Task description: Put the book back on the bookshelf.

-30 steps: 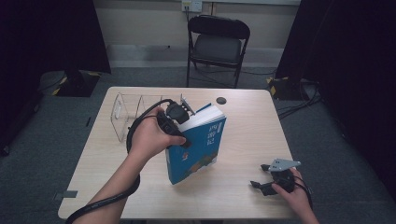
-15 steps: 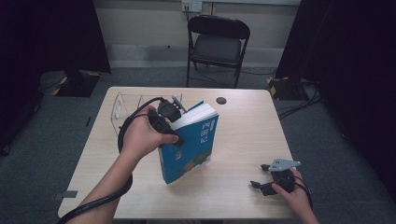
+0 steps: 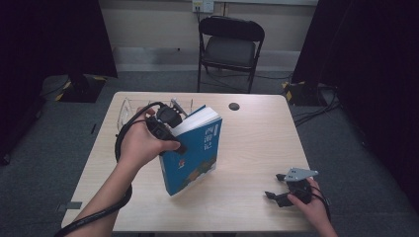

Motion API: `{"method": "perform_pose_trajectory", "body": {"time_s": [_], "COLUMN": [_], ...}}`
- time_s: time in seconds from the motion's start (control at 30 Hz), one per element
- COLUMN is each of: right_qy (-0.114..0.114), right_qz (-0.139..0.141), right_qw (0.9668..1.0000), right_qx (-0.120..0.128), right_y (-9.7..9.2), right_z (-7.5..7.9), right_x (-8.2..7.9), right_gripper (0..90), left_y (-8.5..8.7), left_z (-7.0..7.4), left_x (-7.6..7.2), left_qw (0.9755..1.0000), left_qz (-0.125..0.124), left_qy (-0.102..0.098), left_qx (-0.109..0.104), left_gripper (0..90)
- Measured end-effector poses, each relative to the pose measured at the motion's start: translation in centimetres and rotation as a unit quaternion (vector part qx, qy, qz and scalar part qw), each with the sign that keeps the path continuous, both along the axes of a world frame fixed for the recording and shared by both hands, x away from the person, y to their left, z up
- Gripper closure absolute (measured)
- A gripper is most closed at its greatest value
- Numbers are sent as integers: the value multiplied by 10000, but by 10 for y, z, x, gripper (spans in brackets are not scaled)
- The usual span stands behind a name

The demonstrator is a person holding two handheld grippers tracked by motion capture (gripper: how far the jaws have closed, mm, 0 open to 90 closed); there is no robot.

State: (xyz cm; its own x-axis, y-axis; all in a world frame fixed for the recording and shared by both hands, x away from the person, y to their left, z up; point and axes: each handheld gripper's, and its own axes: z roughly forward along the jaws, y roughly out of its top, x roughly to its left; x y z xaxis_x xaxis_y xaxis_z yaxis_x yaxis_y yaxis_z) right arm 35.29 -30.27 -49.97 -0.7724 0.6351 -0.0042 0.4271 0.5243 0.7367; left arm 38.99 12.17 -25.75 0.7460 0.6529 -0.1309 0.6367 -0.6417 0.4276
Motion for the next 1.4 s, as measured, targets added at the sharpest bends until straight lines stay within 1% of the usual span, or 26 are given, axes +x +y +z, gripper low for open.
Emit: {"method": "perform_pose_trajectory", "body": {"time_s": [0.13,0.3,0.37,0.43,0.5,0.53,0.67,0.77,0.83,0.87,1.07,1.13,1.2,1.27,1.3,1.37,1.4], "right_qy": [0,10,7,2,1,3,10,3,3,2,2,3,3,7,1,1,2], "right_qz": [1,-6,-5,-3,-3,-3,-5,-3,-2,-2,-1,-3,-1,-6,-3,0,-3], "right_qw": [10000,10000,10000,10000,10000,10000,10000,10000,10000,10000,10000,10000,10000,10000,10000,10000,10000], "right_qx": [1,6,4,3,3,3,5,3,4,4,0,4,2,4,3,0,3], "right_y": [0,0,0,0,0,0,0,0,0,0,0,0,0,0,0,0,0], "right_z": [0,0,0,0,0,0,0,0,0,0,0,0,0,0,0,0,0], "right_x": [0,0,0,0,0,0,0,0,0,0,0,0,0,0,0,0,0], "right_gripper": [159,159,159,159,159,159,159,159,159,159,159,159,159,159,159,159,159], "left_y": [6,9,11,14,17,18,22,27,29,30,35,37,39,40,40,42,42], "left_z": [2,5,4,4,3,3,3,3,3,3,1,1,1,1,1,2,2], "left_x": [1,1,2,3,4,4,6,7,7,7,8,8,8,7,7,7,7], "left_qw": [10000,9999,9998,9998,9997,9997,9995,9992,9992,9990,9986,9986,9983,9983,9979,9980,9978], "left_qz": [50,123,151,161,247,250,288,385,381,422,512,522,584,570,653,630,665], "left_qy": [-3,-31,-74,-71,-48,-52,-59,-56,-71,-61,-43,-40,-26,-70,-21,-26,-8], "left_qx": [-24,60,45,33,1,1,78,75,100,107,99,69,37,64,35,67,38], "left_gripper": [621,621,620,620,621,621,620,620,620,620,620,620,621,620,621,621,621]}}
